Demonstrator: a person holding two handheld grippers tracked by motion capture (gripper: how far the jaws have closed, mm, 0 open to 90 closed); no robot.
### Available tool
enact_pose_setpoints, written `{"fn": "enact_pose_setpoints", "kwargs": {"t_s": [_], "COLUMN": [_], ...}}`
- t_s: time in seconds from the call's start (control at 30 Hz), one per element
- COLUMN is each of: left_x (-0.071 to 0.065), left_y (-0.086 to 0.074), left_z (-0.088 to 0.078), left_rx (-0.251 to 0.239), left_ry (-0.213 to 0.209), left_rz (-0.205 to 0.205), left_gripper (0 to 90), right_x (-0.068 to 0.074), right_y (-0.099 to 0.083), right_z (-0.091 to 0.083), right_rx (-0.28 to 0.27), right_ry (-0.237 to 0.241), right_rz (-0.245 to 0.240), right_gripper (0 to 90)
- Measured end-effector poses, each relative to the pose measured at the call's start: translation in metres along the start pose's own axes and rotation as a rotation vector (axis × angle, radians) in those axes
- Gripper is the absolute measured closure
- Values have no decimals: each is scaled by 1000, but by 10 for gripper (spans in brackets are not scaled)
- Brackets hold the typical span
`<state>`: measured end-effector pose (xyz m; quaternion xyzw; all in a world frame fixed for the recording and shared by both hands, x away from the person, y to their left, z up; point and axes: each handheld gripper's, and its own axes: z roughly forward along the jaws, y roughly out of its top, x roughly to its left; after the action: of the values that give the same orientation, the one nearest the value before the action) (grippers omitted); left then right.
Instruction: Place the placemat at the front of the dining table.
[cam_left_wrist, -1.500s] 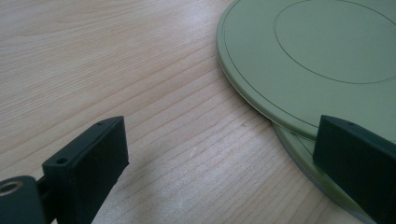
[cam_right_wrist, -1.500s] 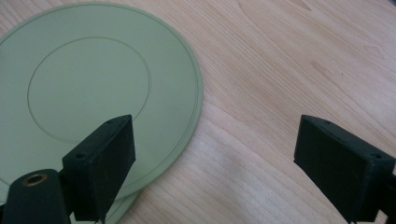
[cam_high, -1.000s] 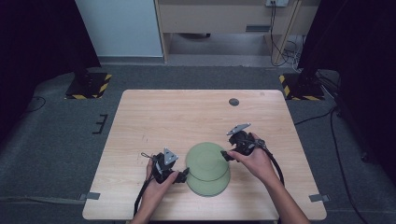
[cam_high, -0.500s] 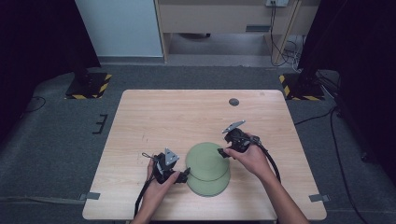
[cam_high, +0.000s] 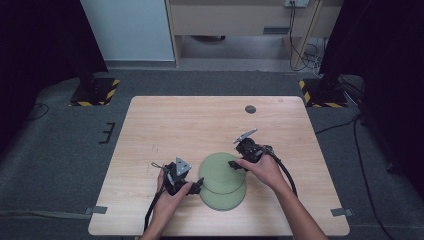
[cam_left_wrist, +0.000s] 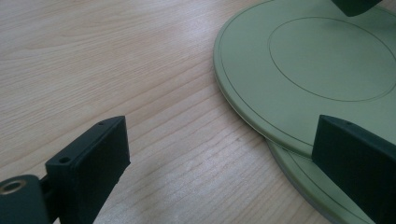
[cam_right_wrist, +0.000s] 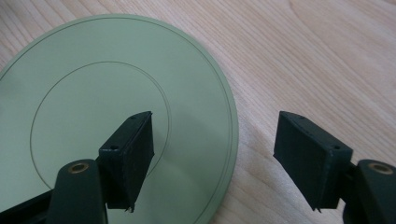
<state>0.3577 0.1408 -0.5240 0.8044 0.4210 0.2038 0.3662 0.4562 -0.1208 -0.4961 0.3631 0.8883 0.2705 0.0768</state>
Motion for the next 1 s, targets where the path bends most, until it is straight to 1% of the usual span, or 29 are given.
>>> {"fn": "enact_pose_setpoints", "kwargs": {"t_s": [0.1,0.27,0.4,0.57,0.8,0.87,1.0], "left_x": [0,-1,-1,-2,-1,-1,-1], "left_y": [0,0,0,0,1,1,1], "left_z": [1,3,4,4,5,5,5], "left_rx": [2,5,8,8,8,7,6], "left_ry": [0,1,2,3,1,1,1], "left_rz": [1,1,1,2,-2,-2,-4], "left_gripper": [36,36,36,36,36,36,36], "right_x": [-1,0,0,-3,-6,-7,-10], "right_y": [-1,-2,-1,-3,-4,-5,-7], "right_z": [3,8,10,12,13,14,15], "right_rx": [0,12,2,-3,-9,-9,-18], "right_ry": [19,34,50,76,94,108,125], "right_rz": [18,32,39,68,90,110,130], "right_gripper": [273,264,263,258,256,256,250]}}
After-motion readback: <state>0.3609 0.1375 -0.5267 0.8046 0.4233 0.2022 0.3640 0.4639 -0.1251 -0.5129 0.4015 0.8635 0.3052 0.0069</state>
